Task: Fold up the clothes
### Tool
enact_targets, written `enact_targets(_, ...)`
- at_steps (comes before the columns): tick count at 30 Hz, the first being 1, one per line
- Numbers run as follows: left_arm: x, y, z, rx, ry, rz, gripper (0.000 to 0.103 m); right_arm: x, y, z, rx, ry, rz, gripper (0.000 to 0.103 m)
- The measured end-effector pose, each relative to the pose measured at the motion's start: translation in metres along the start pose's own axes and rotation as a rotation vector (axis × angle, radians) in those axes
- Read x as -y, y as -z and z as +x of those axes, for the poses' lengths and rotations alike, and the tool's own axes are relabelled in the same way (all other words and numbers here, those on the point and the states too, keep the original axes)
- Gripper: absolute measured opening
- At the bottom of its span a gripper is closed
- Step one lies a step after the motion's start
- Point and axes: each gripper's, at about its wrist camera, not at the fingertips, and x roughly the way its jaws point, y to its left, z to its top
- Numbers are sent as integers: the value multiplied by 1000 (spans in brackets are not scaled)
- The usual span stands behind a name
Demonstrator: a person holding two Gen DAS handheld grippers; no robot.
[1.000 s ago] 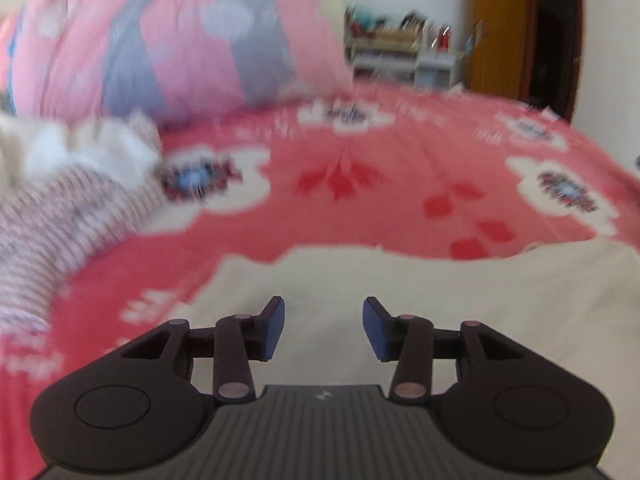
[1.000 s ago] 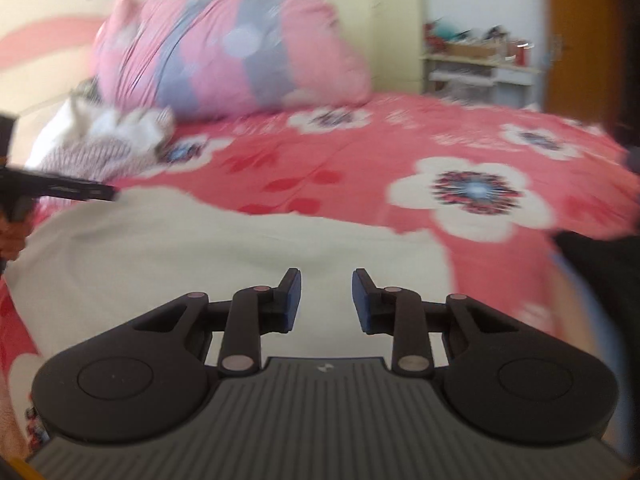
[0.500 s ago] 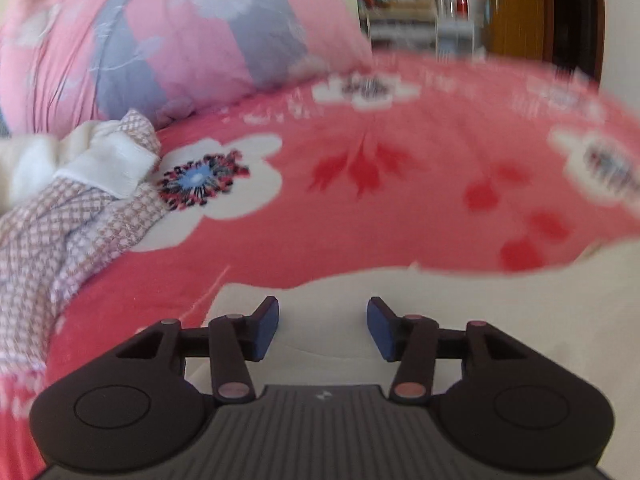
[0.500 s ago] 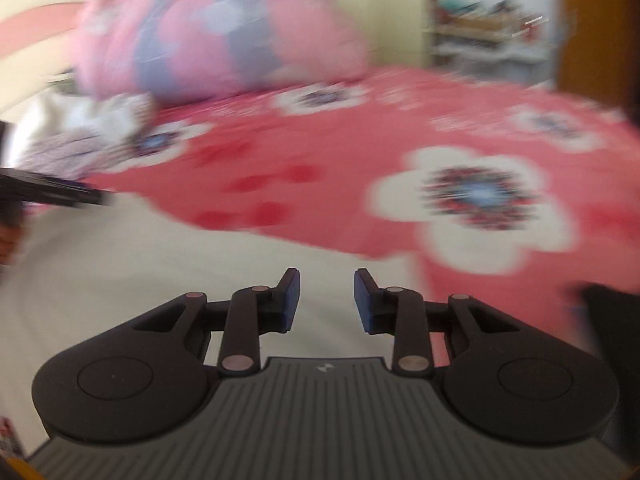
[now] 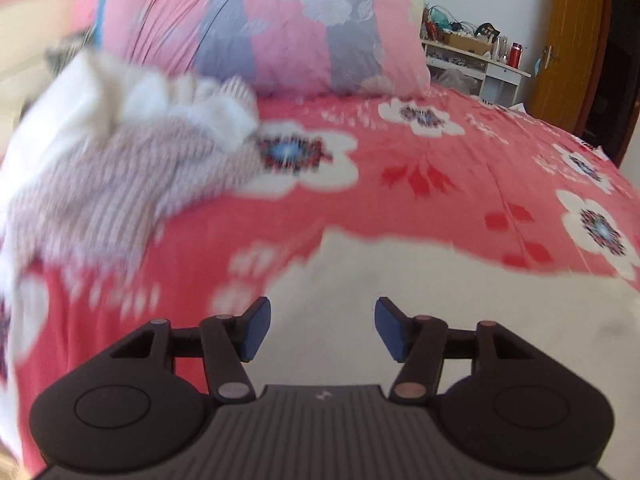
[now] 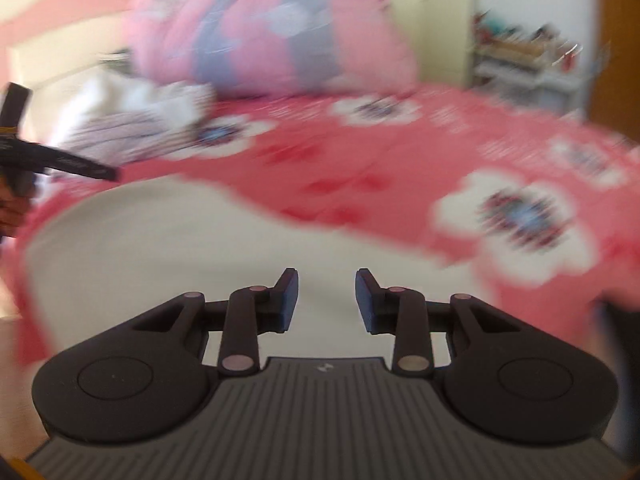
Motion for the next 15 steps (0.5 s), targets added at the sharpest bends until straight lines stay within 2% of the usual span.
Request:
enact_targets(1,-7,12,-5,-19,1,-12,59,-2,10,1,-23,-1,19,31)
enact_targets(5,-42,55,-12,-62,-79,-84,62,-1,43,-6,-86,151,98,33)
enact_targets(7,-59,68,-24,-27,-60,-169,61,-6,44,-25,-53,241,142,34)
enact_targets(8,-64,72,-29,-15,-57,-197,61,-16,41,-35,-18,273,104,34)
enact_targets(9,-66,75,-33,-3,-52,-214,61,-26,38,-43,24,258,74,35)
enact_targets(10,-68,78,-35,7,-47,-223,62,-34,37,-50,55,205,77,38)
enact_targets(12,-70,84,-34,14,-48,-252,64,-35,39,-52,76,49,143,40)
enact_targets(14,-75,89,-33,26,-53,-288,69,-33,47,-46,43,-10,206,40)
enact_targets(15,-77,91,-33,34,-60,-303,70,-30,54,-43,22,-6,222,41)
